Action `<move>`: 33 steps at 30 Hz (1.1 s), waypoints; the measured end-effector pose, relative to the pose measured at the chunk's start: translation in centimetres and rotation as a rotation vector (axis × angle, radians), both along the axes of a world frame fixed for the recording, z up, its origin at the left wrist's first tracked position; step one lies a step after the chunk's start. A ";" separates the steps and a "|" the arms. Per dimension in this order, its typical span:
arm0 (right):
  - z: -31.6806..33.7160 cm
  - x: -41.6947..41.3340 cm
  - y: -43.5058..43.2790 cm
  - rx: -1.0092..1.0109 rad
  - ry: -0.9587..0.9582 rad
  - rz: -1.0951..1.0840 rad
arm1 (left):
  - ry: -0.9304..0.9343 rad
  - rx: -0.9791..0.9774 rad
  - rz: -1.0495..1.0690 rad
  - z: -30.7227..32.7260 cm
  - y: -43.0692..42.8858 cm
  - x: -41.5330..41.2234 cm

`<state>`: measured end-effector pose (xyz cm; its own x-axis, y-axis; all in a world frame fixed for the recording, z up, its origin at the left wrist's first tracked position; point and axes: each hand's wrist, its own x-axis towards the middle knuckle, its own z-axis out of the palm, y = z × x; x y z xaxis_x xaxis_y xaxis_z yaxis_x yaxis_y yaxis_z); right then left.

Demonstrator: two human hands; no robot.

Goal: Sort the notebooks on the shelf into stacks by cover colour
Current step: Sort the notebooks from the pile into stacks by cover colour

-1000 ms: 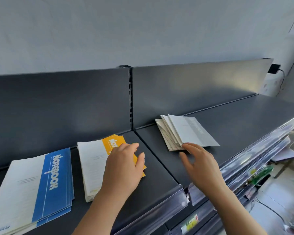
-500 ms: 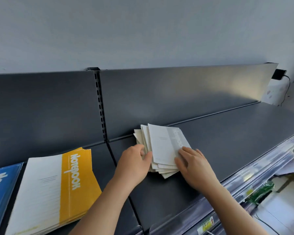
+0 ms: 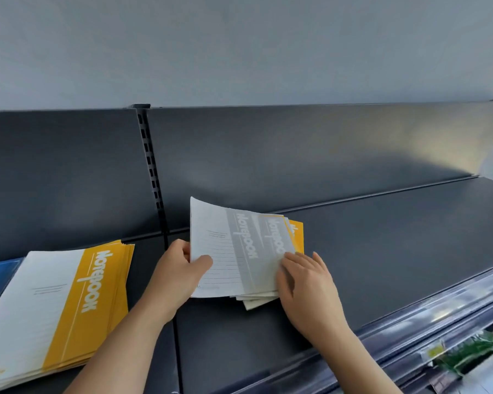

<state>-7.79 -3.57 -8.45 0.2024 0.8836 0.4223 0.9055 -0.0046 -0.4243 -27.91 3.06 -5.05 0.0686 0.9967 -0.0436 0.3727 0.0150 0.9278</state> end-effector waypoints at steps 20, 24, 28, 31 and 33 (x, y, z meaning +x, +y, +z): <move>0.4 -0.1 0.1 0.003 0.081 0.236 | -0.236 -0.138 -0.061 -0.2 0.5 -0.9; 0.6 -0.2 0.0 -0.021 0.143 0.197 | -0.227 -0.168 -0.098 0.0 0.5 -1.1; 0.2 0.1 0.5 -0.020 0.216 0.148 | -0.249 -0.148 -0.087 0.5 0.3 -1.3; 0.4 0.0 0.5 -0.001 0.186 0.166 | -0.247 -0.087 -0.091 1.4 -0.3 -1.4; 0.8 -0.3 0.4 0.007 0.184 0.174 | -0.273 -0.052 -0.085 2.1 -0.9 -1.7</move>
<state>-8.10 -3.20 -7.62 0.1212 0.9089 0.3990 0.8000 0.1485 -0.5813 -29.59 2.16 -2.96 0.1683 0.9837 -0.0634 0.1115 0.0449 0.9928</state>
